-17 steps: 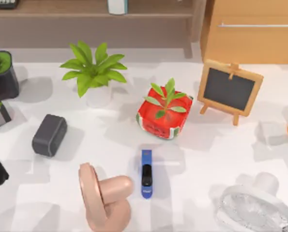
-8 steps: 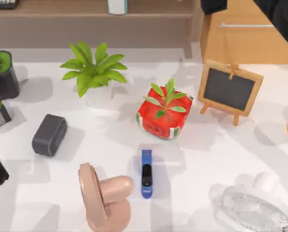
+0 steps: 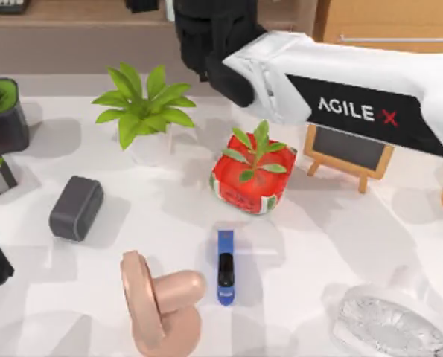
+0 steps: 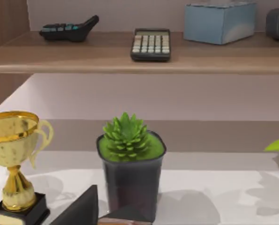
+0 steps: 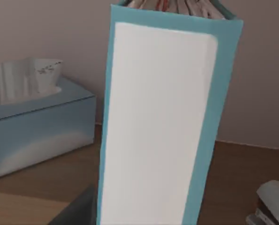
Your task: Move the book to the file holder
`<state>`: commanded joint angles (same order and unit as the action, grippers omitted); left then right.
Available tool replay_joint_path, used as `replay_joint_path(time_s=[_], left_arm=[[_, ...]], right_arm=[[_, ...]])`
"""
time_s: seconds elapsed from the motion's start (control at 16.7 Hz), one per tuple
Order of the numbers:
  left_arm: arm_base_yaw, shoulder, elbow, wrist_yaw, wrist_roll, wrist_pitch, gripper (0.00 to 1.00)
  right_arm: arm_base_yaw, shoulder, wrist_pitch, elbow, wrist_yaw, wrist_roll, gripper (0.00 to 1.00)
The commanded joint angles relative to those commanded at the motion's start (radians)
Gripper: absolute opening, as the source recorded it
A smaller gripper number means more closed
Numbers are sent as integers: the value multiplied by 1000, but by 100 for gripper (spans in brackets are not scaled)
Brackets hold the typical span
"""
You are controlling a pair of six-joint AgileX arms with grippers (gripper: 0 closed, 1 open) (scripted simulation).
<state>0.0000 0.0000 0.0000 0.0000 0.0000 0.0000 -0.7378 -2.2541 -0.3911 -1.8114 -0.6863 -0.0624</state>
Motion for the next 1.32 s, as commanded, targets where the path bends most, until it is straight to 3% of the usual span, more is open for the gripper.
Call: replay_joint_path(time_s=[0.36, 1.32], left_arm=[[0, 0, 0, 0, 0, 0, 100], [0, 0, 0, 0, 0, 0, 100]], right_arm=[[-38, -224, -87, -195, -125, 52, 100], [-12, -296, -26, -328, -100, 51, 100]])
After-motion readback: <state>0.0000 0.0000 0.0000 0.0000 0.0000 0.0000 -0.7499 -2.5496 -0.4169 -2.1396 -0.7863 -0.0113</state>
